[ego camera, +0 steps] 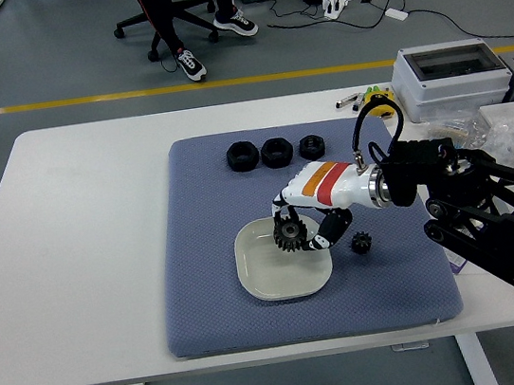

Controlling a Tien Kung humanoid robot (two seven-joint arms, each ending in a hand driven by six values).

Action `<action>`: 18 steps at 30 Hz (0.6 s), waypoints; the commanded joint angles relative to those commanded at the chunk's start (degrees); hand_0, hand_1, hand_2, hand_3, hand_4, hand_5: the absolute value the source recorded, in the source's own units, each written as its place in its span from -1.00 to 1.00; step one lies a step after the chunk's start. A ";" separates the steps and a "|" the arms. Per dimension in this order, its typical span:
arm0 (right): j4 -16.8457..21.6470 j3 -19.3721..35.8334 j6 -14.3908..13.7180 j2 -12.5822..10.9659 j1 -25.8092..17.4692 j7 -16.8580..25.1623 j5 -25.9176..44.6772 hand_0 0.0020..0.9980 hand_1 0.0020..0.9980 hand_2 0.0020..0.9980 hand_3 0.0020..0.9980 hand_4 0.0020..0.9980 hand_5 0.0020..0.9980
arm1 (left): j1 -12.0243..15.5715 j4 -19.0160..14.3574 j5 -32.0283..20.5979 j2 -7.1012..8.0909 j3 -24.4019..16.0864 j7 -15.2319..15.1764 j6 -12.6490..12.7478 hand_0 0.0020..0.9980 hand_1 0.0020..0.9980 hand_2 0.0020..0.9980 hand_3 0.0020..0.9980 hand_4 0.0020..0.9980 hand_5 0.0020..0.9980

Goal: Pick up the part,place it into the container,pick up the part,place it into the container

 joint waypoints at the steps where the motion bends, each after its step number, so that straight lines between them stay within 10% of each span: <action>1: 0.11 -0.29 0.19 0.14 0.08 -0.05 -0.29 -0.84 -0.65 -0.27 0.05 0.56 -0.39 | 0.02 0.00 0.14 0.02 -0.06 0.03 -0.04 0.41 0.33 0.28 0.11 0.26 0.13; 3: 0.21 -0.86 0.36 0.49 0.26 -0.01 -0.89 -0.84 -0.65 -0.27 0.05 0.56 -0.39 | 0.07 0.00 0.45 0.04 -0.22 0.10 -0.11 0.41 0.33 0.28 0.11 0.26 0.13; 4: 0.22 -1.00 0.37 0.61 0.30 0.04 -1.07 -0.78 -0.61 -0.18 0.55 1.00 -0.15 | 0.08 0.00 0.54 0.03 -0.26 0.11 -0.14 0.41 0.33 0.28 0.11 0.26 0.14; 18: -0.68 -1.07 -0.53 1.59 0.09 0.99 -2.71 -0.71 -0.52 0.14 0.89 1.00 0.07 | 0.19 -0.03 1.06 0.10 -0.51 0.28 -0.30 0.41 0.33 0.28 0.11 0.26 0.14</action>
